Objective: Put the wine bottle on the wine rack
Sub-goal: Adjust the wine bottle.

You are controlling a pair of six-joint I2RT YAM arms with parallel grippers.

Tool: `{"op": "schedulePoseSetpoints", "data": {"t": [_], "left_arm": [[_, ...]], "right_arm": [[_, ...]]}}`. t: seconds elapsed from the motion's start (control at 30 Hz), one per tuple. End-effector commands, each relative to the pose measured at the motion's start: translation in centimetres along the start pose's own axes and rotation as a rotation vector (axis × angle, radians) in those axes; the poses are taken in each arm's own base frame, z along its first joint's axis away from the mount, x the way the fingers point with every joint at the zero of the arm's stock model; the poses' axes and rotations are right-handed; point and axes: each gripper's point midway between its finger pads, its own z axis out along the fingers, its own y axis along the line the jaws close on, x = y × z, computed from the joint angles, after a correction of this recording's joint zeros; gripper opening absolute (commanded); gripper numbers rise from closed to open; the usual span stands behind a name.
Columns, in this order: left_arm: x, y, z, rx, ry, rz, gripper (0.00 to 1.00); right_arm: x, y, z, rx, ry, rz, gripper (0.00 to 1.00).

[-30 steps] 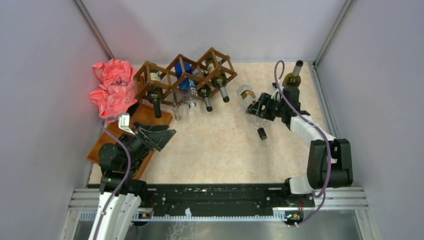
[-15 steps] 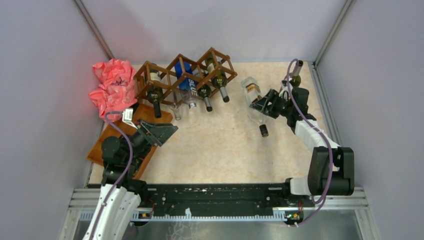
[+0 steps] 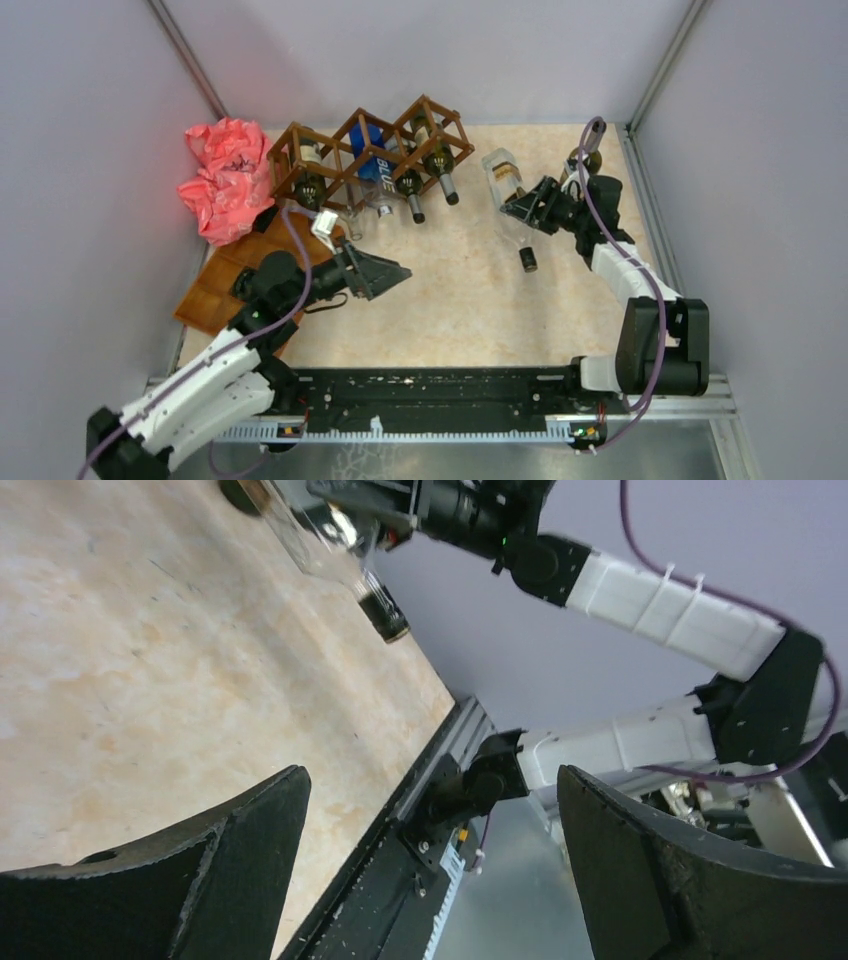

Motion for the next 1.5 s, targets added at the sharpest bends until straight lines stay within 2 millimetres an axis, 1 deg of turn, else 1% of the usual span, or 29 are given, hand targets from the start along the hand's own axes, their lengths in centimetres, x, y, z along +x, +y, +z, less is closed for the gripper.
{"op": "schedulePoseSetpoints", "data": {"t": [0.0, 0.1, 0.2, 0.27, 0.33, 0.43, 0.5, 0.57, 0.6, 0.67, 0.77, 0.83, 0.87, 1.0, 1.07, 1.1, 1.17, 1.47], "left_arm": [[-0.8, -1.2, 3.8, -0.046, -0.054, 0.115, 0.99], [-1.3, -1.7, 6.6, -0.054, -0.066, 0.133, 0.99], [-2.0, -0.8, 9.4, -0.096, -0.075, 0.128, 0.99], [-2.8, -0.6, 11.1, -0.116, -0.096, 0.118, 0.99], [-3.6, 0.0, 12.8, -0.155, -0.124, 0.082, 0.99], [-5.1, 1.5, 15.3, -0.303, -0.167, -0.017, 0.99], [-5.3, 2.8, 16.7, -0.435, -0.171, -0.056, 0.99], [-5.2, 3.7, 17.8, -0.552, -0.176, -0.065, 0.99], [-5.3, 3.8, 18.4, -0.592, -0.181, -0.064, 0.99], [-4.8, 4.6, 19.7, -0.66, -0.171, -0.06, 0.99], [-4.7, 4.7, 21.4, -0.694, -0.163, -0.06, 0.99], [-4.6, 4.9, 22.5, -0.704, -0.157, -0.056, 0.99], [-4.8, 4.7, 23.0, -0.704, -0.157, -0.058, 0.99], [-4.4, 5.2, 24.5, -0.72, -0.142, -0.05, 0.99], [-4.3, 5.6, 24.9, -0.729, -0.143, -0.046, 0.99], [-4.3, 5.8, 25.1, -0.734, -0.144, -0.041, 0.99], [-4.2, 6.1, 25.4, -0.741, -0.149, -0.041, 0.99], [-3.3, 6.8, 26.7, -0.726, -0.138, -0.06, 0.99]], "right_arm": [[-4.1, 5.8, -1.8, -0.182, -0.138, -0.198, 0.0], [-4.1, 6.1, -1.9, -0.195, -0.139, -0.202, 0.0], [-4.2, 6.4, -2.2, -0.204, -0.147, -0.21, 0.0], [-4.2, 6.8, -2.4, -0.215, -0.151, -0.214, 0.0], [-4.2, 7.2, -2.6, -0.228, -0.156, -0.222, 0.0], [-4.3, 7.6, -2.8, -0.237, -0.163, -0.233, 0.0], [-4.4, 7.8, -2.9, -0.24, -0.168, -0.24, 0.0], [-4.4, 8.0, -3.1, -0.248, -0.169, -0.247, 0.0], [-4.3, 8.1, -3.1, -0.251, -0.169, -0.247, 0.0], [-4.2, 8.3, -3.1, -0.257, -0.17, -0.254, 0.0], [-4.1, 8.7, -3.1, -0.266, -0.167, -0.264, 0.0], [-3.9, 9.0, -3.1, -0.271, -0.167, -0.275, 0.0], [-3.9, 9.1, -3.1, -0.272, -0.167, -0.279, 0.0], [-3.8, 9.5, -3.1, -0.279, -0.168, -0.298, 0.0], [-3.9, 9.6, -3.2, -0.278, -0.173, -0.308, 0.0], [-3.3, 10.1, -2.9, -0.294, -0.158, -0.314, 0.0], [-3.0, 10.3, -2.8, -0.3, -0.152, -0.32, 0.0], [-2.5, 11.0, -2.6, -0.32, -0.138, -0.337, 0.0]]}}
